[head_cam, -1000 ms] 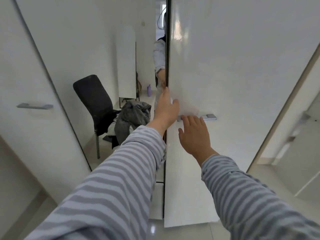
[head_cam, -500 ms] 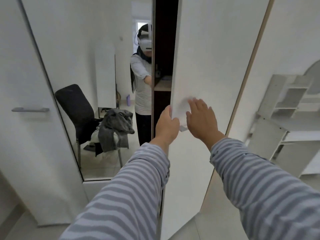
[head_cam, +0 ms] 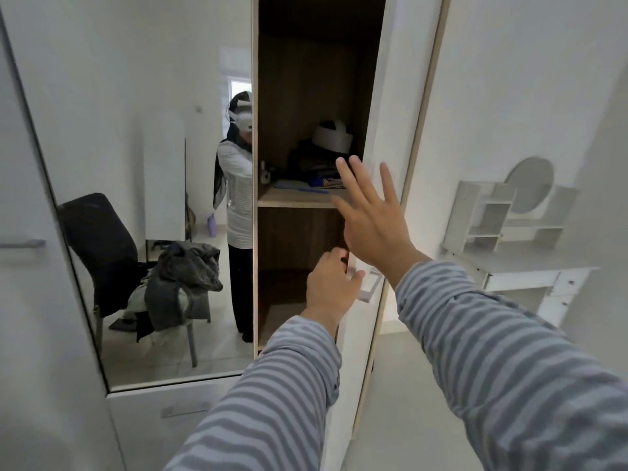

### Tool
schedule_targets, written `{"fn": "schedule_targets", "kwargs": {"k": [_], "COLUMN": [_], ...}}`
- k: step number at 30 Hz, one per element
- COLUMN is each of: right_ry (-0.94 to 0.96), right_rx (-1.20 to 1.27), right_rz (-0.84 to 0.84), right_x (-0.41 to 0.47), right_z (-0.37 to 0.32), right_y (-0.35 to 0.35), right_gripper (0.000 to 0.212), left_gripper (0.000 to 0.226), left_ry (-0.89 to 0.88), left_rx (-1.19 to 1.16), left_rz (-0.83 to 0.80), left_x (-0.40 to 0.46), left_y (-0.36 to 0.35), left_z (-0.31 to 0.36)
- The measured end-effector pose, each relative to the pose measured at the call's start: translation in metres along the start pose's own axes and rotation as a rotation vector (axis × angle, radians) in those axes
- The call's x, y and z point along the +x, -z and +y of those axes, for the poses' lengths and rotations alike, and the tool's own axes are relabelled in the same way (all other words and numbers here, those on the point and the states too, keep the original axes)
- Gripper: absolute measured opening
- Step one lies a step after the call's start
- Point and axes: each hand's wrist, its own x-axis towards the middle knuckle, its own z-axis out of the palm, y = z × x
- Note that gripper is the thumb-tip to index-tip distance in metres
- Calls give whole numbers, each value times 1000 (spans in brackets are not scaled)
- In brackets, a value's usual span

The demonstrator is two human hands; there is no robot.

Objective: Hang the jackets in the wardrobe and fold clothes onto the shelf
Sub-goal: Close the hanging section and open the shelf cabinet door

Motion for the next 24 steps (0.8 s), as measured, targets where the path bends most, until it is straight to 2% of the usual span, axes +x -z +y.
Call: {"fn": "schedule_targets", "kwargs": {"k": [3, 6, 8, 13, 17, 20, 24], "right_ry": [-68, 26, 61, 40, 26, 32, 10], "right_rx": [-78, -236, -276, -319, -355, -391, -424], "right_rz": [8, -90, -147, -241, -227, -241, -296], "right_x": [-16, -33, -47, -82, -103, -118, -131], "right_z": [29, 61, 81, 127, 167, 190, 209], "right_y": [7, 11, 13, 9, -9, -21, -32], "right_gripper": [51, 49, 49, 50, 67, 68, 68], "left_gripper": [40, 48, 61, 85, 82, 77, 81], "left_ry": [-33, -78, -112, -152, -200, -167, -161], "left_rx": [14, 5, -63, -184, -99, -35, 40], "left_rz": [-41, -123, -193, -369, -379, -381, -384], "left_x": [-6, -12, -16, -23, -25, -24, -23], "left_y": [-23, -56, -76, -123, -158, -181, -204], "left_z": [23, 50, 67, 105, 133, 148, 160]}}
